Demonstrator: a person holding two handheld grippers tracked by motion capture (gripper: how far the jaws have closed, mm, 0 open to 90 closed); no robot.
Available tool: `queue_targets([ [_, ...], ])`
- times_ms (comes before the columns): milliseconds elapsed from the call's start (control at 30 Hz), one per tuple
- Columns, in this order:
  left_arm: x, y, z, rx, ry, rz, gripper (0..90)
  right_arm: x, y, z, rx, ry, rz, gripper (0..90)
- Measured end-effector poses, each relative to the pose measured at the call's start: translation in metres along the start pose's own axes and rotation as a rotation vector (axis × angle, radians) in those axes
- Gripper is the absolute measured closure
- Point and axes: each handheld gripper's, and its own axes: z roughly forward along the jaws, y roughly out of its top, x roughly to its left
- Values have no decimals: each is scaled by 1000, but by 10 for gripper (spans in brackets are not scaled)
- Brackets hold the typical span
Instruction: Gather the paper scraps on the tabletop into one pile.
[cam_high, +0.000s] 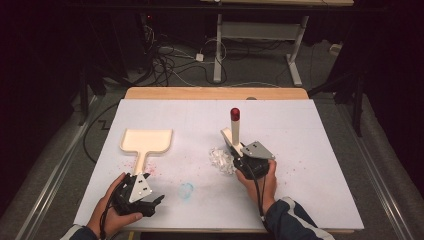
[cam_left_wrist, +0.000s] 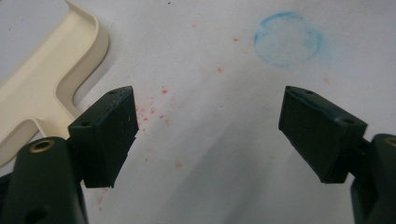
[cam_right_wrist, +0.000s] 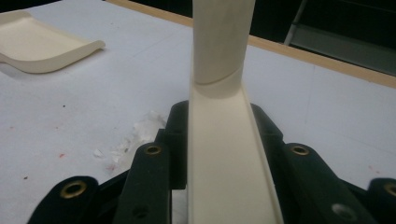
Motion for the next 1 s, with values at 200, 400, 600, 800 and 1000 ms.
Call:
queue_targets([
  [200, 0, 0, -1, 3, 1, 6, 190, 5, 0, 4, -13, -17, -39, 676],
  [400, 0, 0, -1, 0, 4, -1, 190, -15, 3, -3, -53, -16, -13, 676],
  [600, 1, 0, -1, 2, 9, -1, 190, -36, 10, -15, -83, -3, -19, 676],
  [800, 2, -1, -1, 0, 12, -12, 190, -52, 14, -33, -134, 37, -49, 675],
  [1000, 3, -1, -2, 1, 19, -21, 190, -66, 12, -46, -144, 54, -85, 676],
])
